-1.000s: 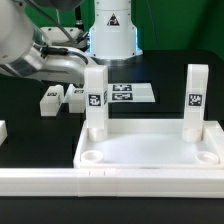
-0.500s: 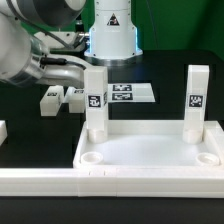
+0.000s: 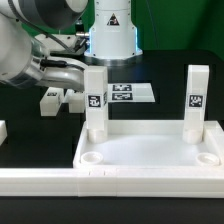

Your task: Assemble desk

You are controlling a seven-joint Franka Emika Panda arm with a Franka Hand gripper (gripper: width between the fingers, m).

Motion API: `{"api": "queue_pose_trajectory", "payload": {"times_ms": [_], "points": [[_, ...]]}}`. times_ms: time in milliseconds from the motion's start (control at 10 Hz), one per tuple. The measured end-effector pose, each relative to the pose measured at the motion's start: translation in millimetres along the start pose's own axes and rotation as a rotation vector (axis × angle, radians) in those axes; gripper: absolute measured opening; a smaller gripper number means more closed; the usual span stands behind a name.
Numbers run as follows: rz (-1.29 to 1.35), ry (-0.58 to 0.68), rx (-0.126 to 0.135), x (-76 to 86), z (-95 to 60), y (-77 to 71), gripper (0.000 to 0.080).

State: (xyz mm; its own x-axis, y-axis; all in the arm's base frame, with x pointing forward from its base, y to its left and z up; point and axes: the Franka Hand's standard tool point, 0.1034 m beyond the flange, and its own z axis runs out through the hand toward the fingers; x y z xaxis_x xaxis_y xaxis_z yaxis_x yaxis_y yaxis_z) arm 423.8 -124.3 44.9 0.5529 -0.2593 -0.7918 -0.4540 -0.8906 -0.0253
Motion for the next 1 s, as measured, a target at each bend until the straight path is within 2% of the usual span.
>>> {"api": "queue_pose_trajectory", "payload": {"times_ms": [200,600,800,1000], "points": [[0.032,-0.003,0.002,2.0,5.4,3.1,0.0649],[0.038,-0.005,0.006,2.2,5.9,7.1,0.0649],[0.048,0.0,0.025,-3.7,5.1,20.2,0.0649],[0.024,0.036,0.025,-15.8,10.0,11.1,0.0649]]}}
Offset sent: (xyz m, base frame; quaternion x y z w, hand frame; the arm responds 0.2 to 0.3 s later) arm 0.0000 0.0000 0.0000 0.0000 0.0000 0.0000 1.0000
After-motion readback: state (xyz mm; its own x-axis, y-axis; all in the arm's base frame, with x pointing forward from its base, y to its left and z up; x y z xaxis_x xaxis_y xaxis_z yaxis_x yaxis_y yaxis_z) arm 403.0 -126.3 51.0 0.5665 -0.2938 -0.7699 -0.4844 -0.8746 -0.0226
